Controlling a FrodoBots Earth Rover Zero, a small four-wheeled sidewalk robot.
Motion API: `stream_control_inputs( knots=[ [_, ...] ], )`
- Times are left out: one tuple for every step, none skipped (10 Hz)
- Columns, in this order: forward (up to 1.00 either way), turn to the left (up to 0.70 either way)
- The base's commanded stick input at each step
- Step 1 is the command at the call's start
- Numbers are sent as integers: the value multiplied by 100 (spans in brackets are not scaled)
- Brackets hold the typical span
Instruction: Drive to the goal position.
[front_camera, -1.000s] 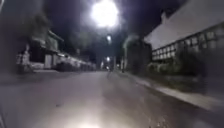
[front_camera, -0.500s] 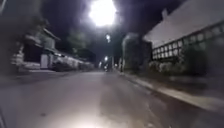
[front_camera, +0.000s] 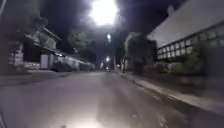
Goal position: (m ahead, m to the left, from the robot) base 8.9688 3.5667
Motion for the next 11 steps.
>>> stream_control_inputs(
  knots=[
    [70, 0],
    [70, 0],
    [70, 0],
    [70, 1],
    [70, 3],
    [70, 6],
    [70, 35],
    [70, 35],
    [70, 25],
    [70, 16],
    [70, 6]
  ],
)
